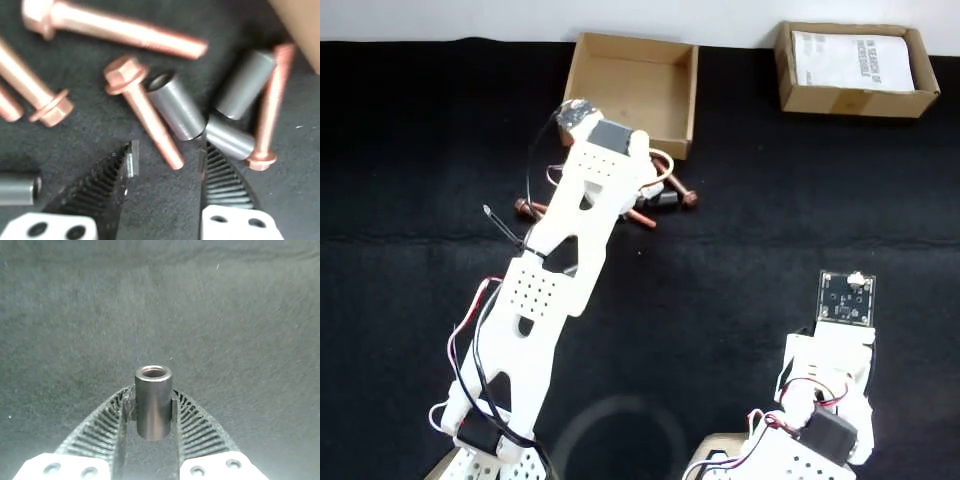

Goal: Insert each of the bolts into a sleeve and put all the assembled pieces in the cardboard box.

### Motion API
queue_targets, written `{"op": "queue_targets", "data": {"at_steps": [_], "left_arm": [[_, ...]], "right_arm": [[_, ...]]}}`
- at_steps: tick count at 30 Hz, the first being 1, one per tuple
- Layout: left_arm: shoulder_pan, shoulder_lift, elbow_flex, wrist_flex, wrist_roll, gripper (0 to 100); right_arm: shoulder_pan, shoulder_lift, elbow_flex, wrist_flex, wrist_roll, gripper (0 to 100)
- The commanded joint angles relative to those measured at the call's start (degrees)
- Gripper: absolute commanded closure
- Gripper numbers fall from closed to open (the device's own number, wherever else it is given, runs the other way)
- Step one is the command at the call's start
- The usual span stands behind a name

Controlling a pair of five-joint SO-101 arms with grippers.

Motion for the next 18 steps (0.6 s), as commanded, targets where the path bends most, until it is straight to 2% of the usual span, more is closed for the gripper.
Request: {"op": "queue_targets", "data": {"at_steps": [1,10,18], "left_arm": [[-0.66,-1.63,0.84,1.05,-0.26,80],[-1.01,-1.27,4.79,0.88,-0.18,80],[-6.37,-1.19,4.97,-0.7,-0.09,81]], "right_arm": [[-0.31,-0.4,1.27,-1.63,0.09,99.1],[-0.31,-0.48,1.54,-2.42,0.09,99.1],[-0.31,-0.48,1.54,-2.42,0.09,99.1]]}}
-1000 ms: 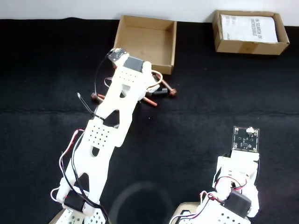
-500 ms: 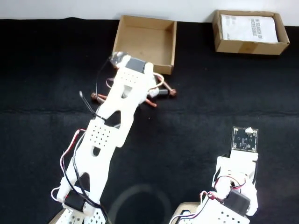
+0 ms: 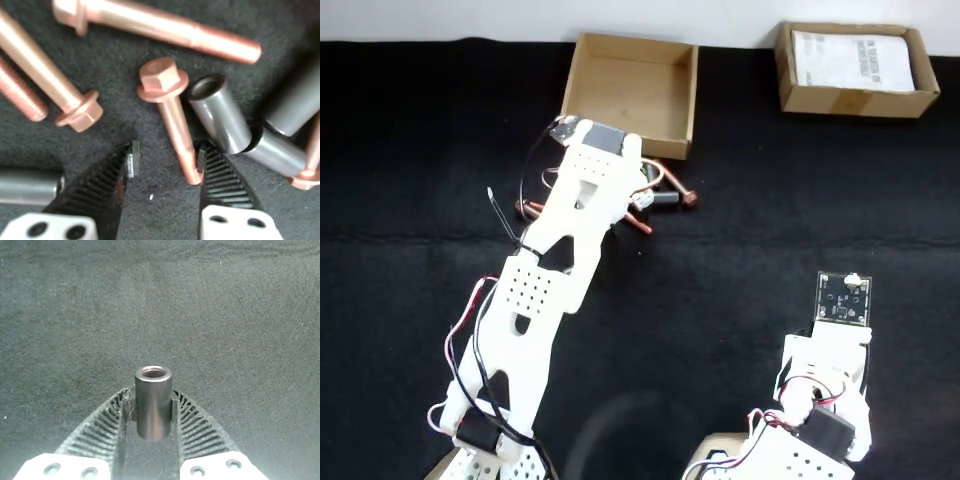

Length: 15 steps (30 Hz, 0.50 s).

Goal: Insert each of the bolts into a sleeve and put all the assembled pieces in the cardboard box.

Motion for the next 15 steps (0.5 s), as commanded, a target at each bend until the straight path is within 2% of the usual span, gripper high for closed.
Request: {"op": "queue_targets", "data": {"at_steps": [1,5,15], "left_arm": [[-4.79,-1.1,0.31,-1.67,-0.09,81],[-6.9,-1.1,0.31,-3.52,-0.18,81],[-6.11,1.45,-0.04,-4.04,-0.18,81]], "right_arm": [[-0.31,-0.48,-0.13,-1.01,0.09,99.1],[-0.31,-0.48,-0.13,-1.01,0.0,99.1],[-0.31,-0.48,-0.13,-0.92,-0.18,99.1]]}}
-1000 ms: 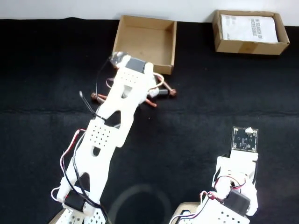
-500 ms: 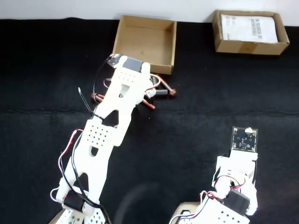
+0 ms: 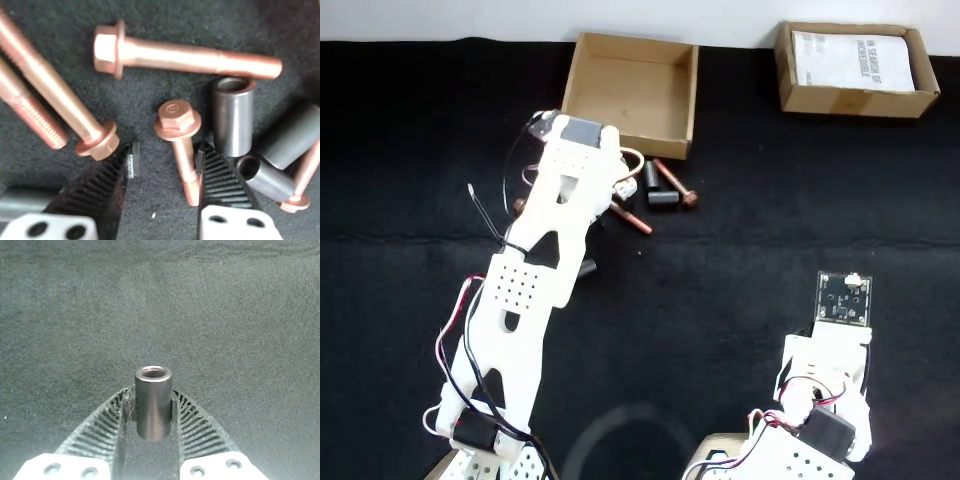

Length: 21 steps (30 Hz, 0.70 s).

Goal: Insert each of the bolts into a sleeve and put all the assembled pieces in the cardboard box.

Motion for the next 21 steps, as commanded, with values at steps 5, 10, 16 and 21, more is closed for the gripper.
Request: {"op": "queue_targets", "data": {"at_steps": [5,10,16,21], "left_arm": [[-0.84,0.57,0.22,-0.88,-0.53,100],[-0.48,0.66,0.22,-1.32,-0.62,99],[0.48,0.66,0.13,-1.14,-0.62,99],[1.1,0.04,-0.13,1.58,-11.43,99]], "right_arm": [[-0.31,-0.48,-0.13,-1.01,-3.08,99.1],[-0.31,-0.48,-0.13,-1.01,-3.08,99.1],[-5.49,-0.48,-0.04,-1.1,-3.34,99.1],[-14.2,-0.4,1.1,-4.7,-13.19,99.1]]}}
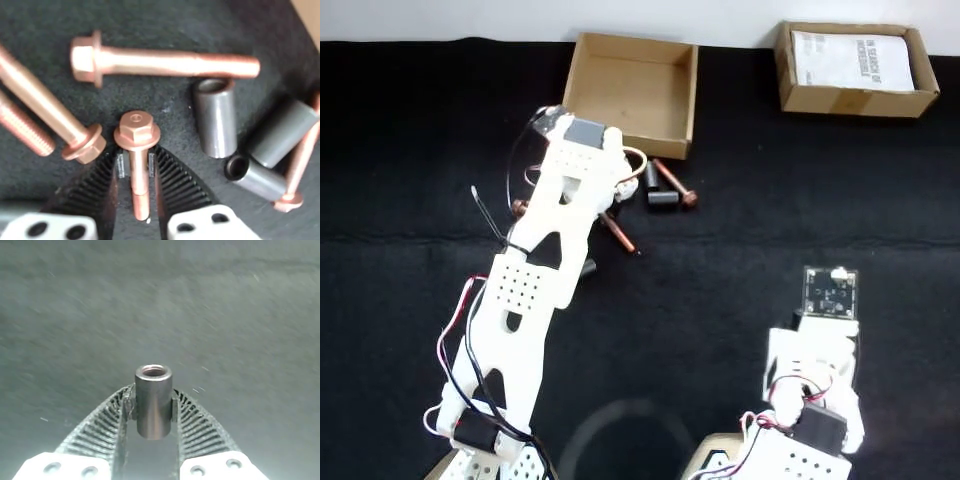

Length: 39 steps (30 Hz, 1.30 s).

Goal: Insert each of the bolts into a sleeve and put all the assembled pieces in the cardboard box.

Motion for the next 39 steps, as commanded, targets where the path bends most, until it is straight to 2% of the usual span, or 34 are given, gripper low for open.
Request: {"op": "queue_targets", "data": {"at_steps": [1,8,15,24,30,34,39], "left_arm": [[0.57,-0.57,0.13,4.04,-10.11,99],[-1.89,-12.79,7.78,5.36,-25.41,99],[-2.42,-39.25,20.7,5.36,-32.44,99],[-0.92,-69.58,46.37,5.36,-33.23,99],[5.14,-90.24,62.46,5.36,-35.52,99],[10.68,-102.9,70.11,4.92,-39.03,99],[11.82,-115.03,81.19,-2.64,-42.02,99]], "right_arm": [[-5.58,-0.48,1.45,-4.88,-6.95,99.1],[-14.64,-0.48,7.6,-15.69,-18.29,99.1],[-26.24,-0.48,10.59,-25.98,-26.29,99.1],[-38.81,-0.48,10.68,-26.42,-28.04,99.1],[-48.04,-0.48,10.77,-26.33,-27.87,99.1],[-49.8,-0.48,10.77,-26.42,-27.87,99.1],[-49.8,-0.48,10.86,-26.59,-27.87,99.1]]}}
